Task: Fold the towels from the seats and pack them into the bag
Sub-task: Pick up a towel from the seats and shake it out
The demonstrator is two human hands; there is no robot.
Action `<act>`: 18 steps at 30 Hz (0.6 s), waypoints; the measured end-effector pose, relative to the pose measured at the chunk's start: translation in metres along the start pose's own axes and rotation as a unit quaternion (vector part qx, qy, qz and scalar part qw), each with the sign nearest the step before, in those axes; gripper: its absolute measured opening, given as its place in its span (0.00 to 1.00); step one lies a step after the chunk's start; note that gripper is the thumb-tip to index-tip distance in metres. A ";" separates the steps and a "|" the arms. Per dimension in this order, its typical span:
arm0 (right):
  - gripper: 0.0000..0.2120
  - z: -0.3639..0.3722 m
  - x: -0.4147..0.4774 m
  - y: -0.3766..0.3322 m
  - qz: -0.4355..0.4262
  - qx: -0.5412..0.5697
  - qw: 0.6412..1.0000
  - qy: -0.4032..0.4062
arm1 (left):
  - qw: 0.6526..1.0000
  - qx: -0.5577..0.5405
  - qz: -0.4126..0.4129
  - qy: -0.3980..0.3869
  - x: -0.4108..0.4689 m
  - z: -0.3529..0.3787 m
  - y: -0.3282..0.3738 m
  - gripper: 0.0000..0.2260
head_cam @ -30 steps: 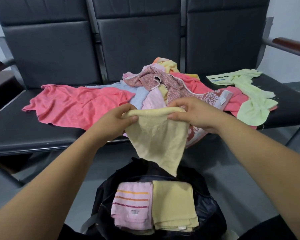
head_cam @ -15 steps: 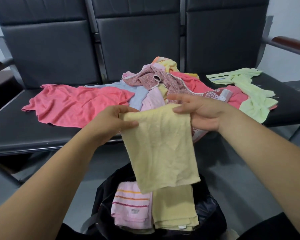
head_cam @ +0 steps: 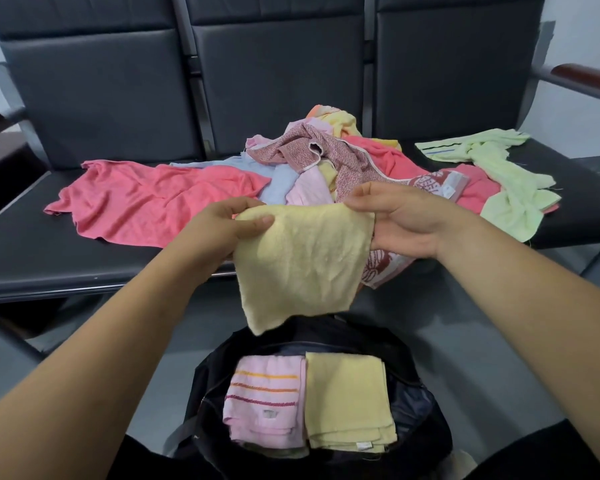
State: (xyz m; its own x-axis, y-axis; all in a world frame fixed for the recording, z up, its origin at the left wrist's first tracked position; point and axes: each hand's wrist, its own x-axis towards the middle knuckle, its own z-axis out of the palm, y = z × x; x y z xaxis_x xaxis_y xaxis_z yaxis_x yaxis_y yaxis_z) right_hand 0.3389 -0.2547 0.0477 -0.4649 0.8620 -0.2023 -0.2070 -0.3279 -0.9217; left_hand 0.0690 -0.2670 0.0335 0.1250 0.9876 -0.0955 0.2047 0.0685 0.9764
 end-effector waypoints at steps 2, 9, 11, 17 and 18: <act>0.20 -0.002 0.001 0.003 0.014 -0.085 0.996 0.017 | 0.998 -0.049 -0.024 -0.014 -0.001 0.005 0.001 0.02; 0.09 0.003 0.000 0.013 0.015 -0.351 0.932 0.084 | 0.994 -0.062 -0.047 -0.075 -0.002 0.012 -0.012 0.10; 0.05 0.002 -0.003 0.014 0.012 -0.290 0.954 0.079 | 0.990 -0.035 -0.043 -0.127 -0.002 0.006 -0.017 0.20; 0.06 -0.015 -0.009 0.032 0.058 -0.182 0.980 0.061 | 0.936 0.346 0.052 -0.043 -0.002 0.019 -0.024 0.09; 0.07 -0.018 -0.006 0.037 0.054 -0.157 0.983 0.083 | 0.931 0.358 0.061 -0.027 -0.002 0.024 -0.026 0.05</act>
State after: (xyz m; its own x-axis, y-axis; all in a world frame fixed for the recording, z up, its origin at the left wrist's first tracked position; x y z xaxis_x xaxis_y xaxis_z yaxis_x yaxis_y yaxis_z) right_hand 0.3496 -0.2648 0.0090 -0.3178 0.8882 -0.3319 0.1244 -0.3079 -0.9432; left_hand 0.0871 -0.2740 0.0036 0.2338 0.9721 -0.0204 0.7787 -0.1747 0.6026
